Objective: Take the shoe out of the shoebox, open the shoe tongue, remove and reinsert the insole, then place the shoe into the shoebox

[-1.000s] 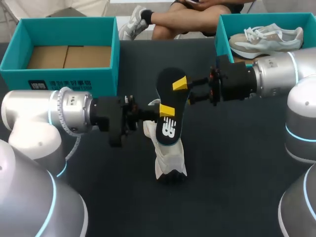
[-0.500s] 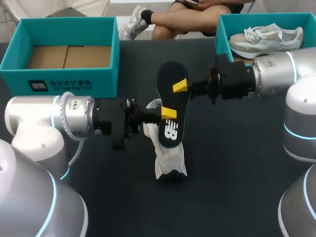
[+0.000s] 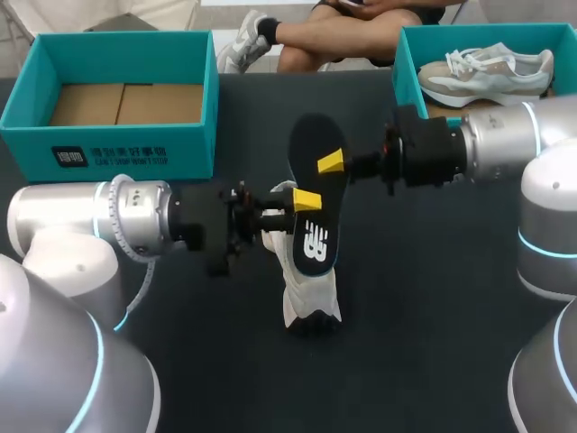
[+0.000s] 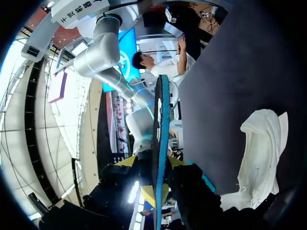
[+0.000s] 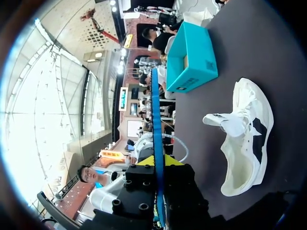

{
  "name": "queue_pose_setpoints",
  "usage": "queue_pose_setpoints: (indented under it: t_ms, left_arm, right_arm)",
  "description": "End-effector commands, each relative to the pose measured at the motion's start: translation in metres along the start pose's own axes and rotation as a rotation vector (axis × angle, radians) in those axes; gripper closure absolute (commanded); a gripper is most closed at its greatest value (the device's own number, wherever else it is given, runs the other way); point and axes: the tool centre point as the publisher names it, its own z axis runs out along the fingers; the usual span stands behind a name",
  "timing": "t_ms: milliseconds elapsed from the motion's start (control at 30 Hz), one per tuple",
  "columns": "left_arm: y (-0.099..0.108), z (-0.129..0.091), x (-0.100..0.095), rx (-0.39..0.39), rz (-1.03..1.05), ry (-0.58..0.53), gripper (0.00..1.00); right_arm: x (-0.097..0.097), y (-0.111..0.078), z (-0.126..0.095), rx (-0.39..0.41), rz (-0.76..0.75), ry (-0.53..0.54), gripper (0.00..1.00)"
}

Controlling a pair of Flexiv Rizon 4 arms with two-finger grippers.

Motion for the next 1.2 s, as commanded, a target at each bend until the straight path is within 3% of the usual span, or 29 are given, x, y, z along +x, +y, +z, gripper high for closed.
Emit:
queue_pose_setpoints:
  t_ms: [33, 267, 533, 767, 1200]
  left_arm:
    - [-0.006, -0.027, -0.006, -0.023, -0.008, 0.030, 0.00]
    - [0.010, -0.051, -0.016, -0.065, -0.085, 0.136, 0.00]
    - [0.023, -0.053, -0.029, -0.113, -0.262, 0.488, 0.00]
    - [0.031, -0.052, -0.041, -0.134, -0.233, 0.804, 0.00]
    - [0.031, -0.052, -0.041, -0.134, -0.233, 0.804, 0.00]
  right_arm:
    - [-0.007, -0.001, -0.001, -0.001, 0.009, 0.001, 1.00]
    - [-0.019, -0.002, -0.003, 0.003, 0.032, -0.009, 1.00]
    - [-0.027, -0.005, 0.001, 0.015, 0.040, -0.010, 1.00]
    - [-0.031, -0.005, 0.004, 0.031, 0.041, -0.006, 1.00]
    - [-0.034, -0.003, 0.009, 0.063, 0.035, -0.006, 1.00]
